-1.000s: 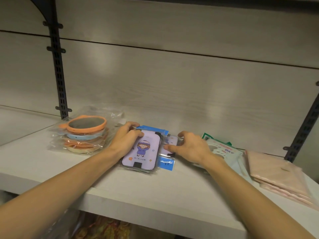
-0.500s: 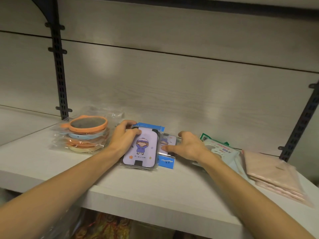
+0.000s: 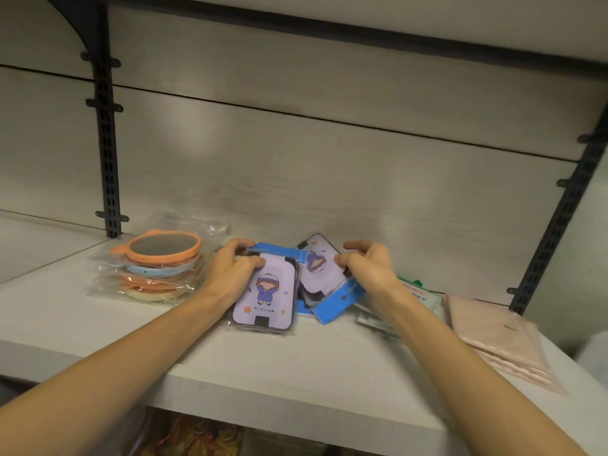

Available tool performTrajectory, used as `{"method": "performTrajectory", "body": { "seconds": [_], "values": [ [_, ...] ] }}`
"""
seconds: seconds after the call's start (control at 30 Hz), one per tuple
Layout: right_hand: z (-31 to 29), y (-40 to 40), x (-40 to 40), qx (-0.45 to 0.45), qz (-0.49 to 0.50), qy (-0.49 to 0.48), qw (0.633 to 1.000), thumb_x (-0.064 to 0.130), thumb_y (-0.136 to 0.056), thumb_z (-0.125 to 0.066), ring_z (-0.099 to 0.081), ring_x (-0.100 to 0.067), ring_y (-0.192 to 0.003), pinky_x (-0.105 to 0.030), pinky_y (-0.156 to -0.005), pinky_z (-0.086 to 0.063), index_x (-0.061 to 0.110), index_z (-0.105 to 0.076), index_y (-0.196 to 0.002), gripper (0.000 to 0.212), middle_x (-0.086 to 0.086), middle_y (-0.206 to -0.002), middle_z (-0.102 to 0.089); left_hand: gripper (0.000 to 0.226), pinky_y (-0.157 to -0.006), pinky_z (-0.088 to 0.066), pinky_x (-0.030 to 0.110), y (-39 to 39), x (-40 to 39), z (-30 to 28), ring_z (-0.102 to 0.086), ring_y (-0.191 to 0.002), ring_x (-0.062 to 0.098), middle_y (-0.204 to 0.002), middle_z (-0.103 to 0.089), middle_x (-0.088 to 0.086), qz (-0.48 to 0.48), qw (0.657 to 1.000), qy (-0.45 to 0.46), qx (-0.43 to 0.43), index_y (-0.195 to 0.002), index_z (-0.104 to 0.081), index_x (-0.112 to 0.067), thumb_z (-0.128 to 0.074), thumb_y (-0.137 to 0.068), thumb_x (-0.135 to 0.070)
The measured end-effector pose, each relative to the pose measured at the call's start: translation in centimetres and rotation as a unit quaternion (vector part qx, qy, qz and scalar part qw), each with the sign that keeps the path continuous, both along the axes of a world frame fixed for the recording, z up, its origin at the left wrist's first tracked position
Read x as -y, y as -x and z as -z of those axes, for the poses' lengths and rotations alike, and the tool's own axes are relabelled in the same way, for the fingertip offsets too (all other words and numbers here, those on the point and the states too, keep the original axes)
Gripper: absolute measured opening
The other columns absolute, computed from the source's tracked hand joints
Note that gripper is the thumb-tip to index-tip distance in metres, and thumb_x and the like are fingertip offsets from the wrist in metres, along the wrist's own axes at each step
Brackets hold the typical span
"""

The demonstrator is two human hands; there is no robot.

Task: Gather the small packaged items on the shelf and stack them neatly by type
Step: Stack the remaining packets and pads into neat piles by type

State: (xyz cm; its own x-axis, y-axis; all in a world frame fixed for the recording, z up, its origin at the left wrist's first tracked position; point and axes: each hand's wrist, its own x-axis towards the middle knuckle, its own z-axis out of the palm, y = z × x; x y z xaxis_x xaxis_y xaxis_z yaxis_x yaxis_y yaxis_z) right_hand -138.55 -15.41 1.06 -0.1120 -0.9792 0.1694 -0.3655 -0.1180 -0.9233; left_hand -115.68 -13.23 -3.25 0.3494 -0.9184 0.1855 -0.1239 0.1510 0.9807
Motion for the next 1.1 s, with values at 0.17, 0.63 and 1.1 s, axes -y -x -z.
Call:
{"method": "performTrajectory", "body": {
  "seconds": [0.17,0.63,1.1],
  "values": [
    [-0.2,0.9,-0.1,0.024,-0.003,0.037,0.999,0.006,-0.087,-0.069,-0.073,-0.033,-0.089,-0.050,-0.083,-0.060,0.011,-0.066,-0.112,0.025,-0.023,-0.096,-0.074,0.038,-0.088,-0.059,0.048,-0.1,0.5,0.4,-0.070,-0.100,0.029,-0.117,-0.066,0.009,-0.004,1.000,0.002,0.003,-0.123,-0.062,-0.016,-0.068,-0.087,-0.006],
    [-1.5,6.9,-1.3,0.104,-0.002,0.034,0.994,0.004,-0.091,-0.067,-0.066,-0.017,-0.062,-0.021,-0.049,-0.053,0.012,-0.071,-0.111,0.023,-0.011,-0.084,-0.073,0.035,-0.084,-0.059,0.041,-0.3,1.3,0.9,-0.069,-0.092,0.022,-0.118,-0.062,0.005,-0.007,1.000,-0.001,0.020,-0.121,-0.063,-0.017,-0.069,-0.087,-0.010],
    [0.3,3.2,-0.7,0.340,-0.087,-0.069,0.934,0.001,-0.091,-0.065,-0.075,-0.025,-0.081,-0.043,-0.069,-0.064,0.010,-0.068,-0.115,0.025,-0.013,-0.098,-0.078,0.026,-0.087,-0.060,0.045,-0.3,1.8,1.2,-0.071,-0.094,0.029,-0.105,-0.071,0.008,0.027,0.999,-0.022,-0.003,-0.111,-0.069,-0.016,-0.068,-0.087,-0.006]
  ]
}}
